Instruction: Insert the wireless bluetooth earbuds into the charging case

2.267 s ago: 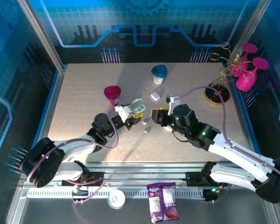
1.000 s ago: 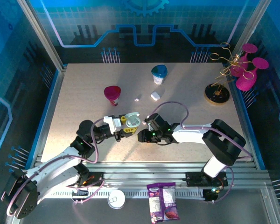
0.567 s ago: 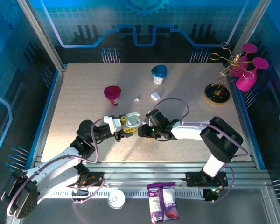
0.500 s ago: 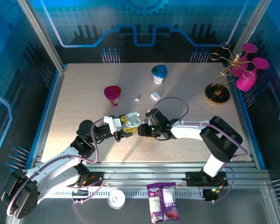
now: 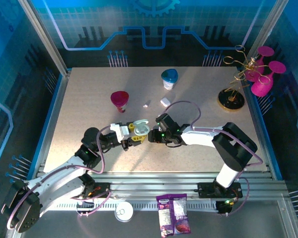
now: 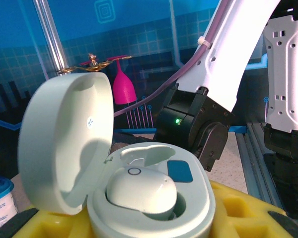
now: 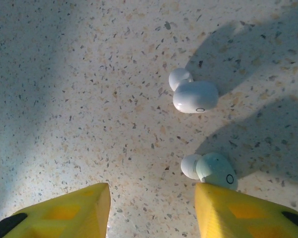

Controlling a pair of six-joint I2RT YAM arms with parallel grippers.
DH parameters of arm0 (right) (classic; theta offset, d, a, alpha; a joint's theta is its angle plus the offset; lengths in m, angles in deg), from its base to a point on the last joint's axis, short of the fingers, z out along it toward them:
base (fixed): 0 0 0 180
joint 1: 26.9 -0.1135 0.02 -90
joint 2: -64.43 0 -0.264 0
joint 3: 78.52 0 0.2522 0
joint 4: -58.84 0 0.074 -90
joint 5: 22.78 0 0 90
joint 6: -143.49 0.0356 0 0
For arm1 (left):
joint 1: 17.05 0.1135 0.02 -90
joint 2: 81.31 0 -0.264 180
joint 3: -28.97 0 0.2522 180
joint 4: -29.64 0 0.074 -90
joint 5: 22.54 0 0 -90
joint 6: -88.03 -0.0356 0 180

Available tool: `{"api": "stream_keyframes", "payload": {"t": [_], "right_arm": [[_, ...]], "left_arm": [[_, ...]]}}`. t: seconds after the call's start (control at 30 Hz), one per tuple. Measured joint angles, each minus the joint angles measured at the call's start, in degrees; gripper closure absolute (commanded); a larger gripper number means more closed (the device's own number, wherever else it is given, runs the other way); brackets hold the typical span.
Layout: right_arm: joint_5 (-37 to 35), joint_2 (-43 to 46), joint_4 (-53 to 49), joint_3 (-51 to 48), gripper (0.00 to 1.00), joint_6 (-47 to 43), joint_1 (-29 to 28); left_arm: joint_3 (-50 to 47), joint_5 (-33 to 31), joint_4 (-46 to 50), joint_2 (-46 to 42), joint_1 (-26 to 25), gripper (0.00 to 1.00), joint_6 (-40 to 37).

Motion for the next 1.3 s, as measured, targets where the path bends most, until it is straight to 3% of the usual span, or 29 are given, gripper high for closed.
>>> {"api": "stream_keyframes", "payload": {"t": [0.33, 0.67, 1.13, 1.3], "right_arm": [[-4.0, 1.2, -4.1, 0.2, 0.48, -0.3, 0.0], [-4.9, 4.3, -2.2, -3.1, 0.52, 2.5, -0.8], [-5.1, 0.2, -0.5, -1.2, 0.53, 2.0, 0.4], [-5.0, -2.3, -0.6, 2.7, 0.58, 0.3, 1.9]], "left_arm": [[0.0, 0.0, 0.2, 0.4, 0.0, 0.74, -0.2], [0.7, 0.0, 0.3, 1.6, 0.0, 0.74, -0.1], [1.0, 0.0, 0.5, 0.5, 0.0, 0.74, -0.1], [1.0, 0.0, 0.5, 0.4, 0.0, 0.74, -0.1]]}}
